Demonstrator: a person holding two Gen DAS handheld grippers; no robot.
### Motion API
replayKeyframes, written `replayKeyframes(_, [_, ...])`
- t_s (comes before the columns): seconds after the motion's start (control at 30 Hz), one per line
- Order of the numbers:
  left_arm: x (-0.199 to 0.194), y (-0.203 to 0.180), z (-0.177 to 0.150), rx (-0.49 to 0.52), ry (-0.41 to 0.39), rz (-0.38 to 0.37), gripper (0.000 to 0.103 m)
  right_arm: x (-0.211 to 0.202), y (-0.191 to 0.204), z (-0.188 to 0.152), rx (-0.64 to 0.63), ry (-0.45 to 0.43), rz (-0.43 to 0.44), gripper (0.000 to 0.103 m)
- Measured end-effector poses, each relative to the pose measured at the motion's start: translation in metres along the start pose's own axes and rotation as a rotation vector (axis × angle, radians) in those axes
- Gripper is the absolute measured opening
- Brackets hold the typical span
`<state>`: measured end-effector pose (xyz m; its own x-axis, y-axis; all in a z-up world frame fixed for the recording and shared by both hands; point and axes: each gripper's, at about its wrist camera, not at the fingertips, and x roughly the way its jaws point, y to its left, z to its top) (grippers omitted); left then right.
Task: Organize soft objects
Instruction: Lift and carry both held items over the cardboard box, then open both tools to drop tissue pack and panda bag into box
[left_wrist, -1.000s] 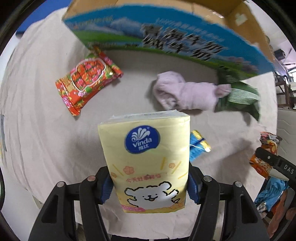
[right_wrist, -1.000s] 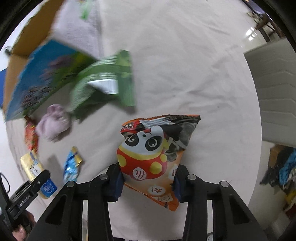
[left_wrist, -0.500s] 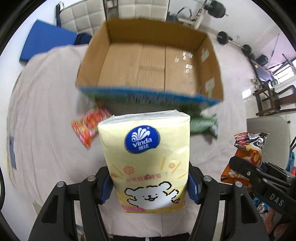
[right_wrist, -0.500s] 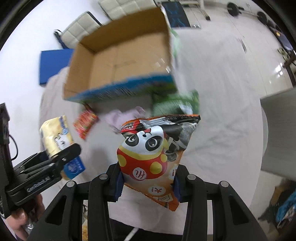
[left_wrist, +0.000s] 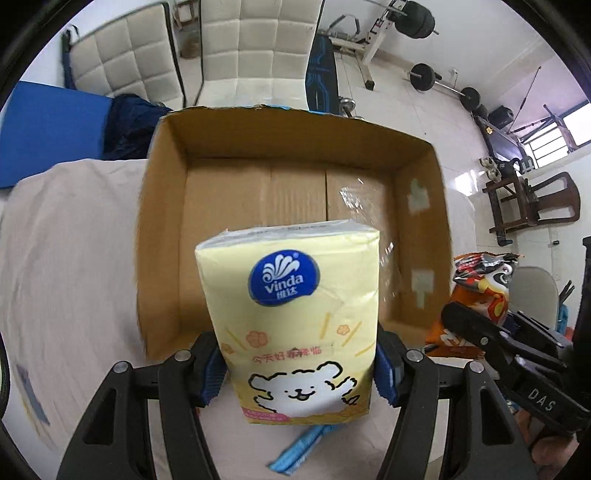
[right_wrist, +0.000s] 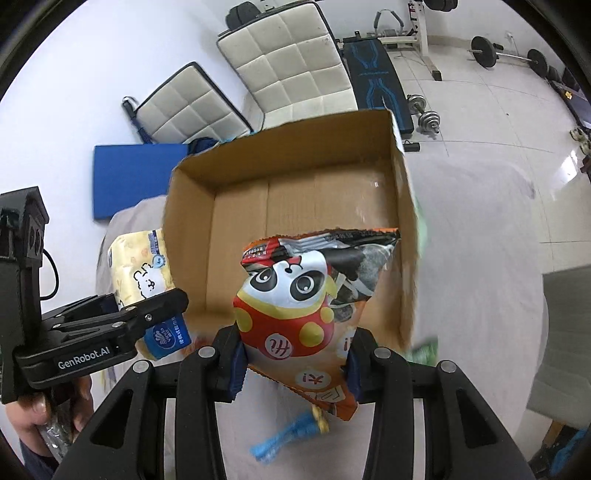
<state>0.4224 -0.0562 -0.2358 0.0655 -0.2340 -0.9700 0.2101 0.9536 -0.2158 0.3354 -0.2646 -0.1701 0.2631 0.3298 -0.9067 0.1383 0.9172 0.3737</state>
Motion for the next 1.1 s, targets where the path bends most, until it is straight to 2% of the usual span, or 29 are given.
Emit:
replayKeyframes(0.17, [0.035, 0.009, 0.046, 0.020, 0.061, -0.035, 0.062, 0.058, 0.003, 0.047, -0.027, 0.013, -0.037, 0.044])
replayKeyframes(0.4, [0.084, 0.020, 0.091, 0.009, 0.164, -0.087, 0.062, 0.119, -0.009, 0.080, -0.024, 0.091, -0.122, 0.044])
replayKeyframes(0.47, [0.093, 0.020, 0.096, 0.005, 0.181, -0.081, 0.062, 0.136, -0.011, 0.086, -0.034, 0.118, -0.157, 0.044])
replayKeyframes(0.67, [0.113, 0.014, 0.105, 0.017, 0.225, -0.077, 0.063, 0.160, -0.011, 0.100, -0.043, 0.171, -0.194, 0.045])
replayKeyframes(0.93, [0.122, 0.006, 0.111, 0.036, 0.235, -0.060, 0.063, 0.182, -0.009, 0.105, -0.063, 0.209, -0.224, 0.045])
replayKeyframes(1.0, [0.123, 0.005, 0.110, 0.032, 0.260, -0.059, 0.063, 0.184, -0.010, 0.102, -0.066, 0.217, -0.232, 0.049])
replayKeyframes(1.03, [0.123, 0.004, 0.110, 0.029, 0.267, -0.058, 0.065, 0.184, -0.009, 0.101, -0.065, 0.218, -0.234, 0.055])
replayKeyframes(1.1, [0.115, 0.002, 0.110, 0.024, 0.252, -0.059, 0.077, 0.183, -0.009, 0.101, -0.064, 0.213, -0.241, 0.063])
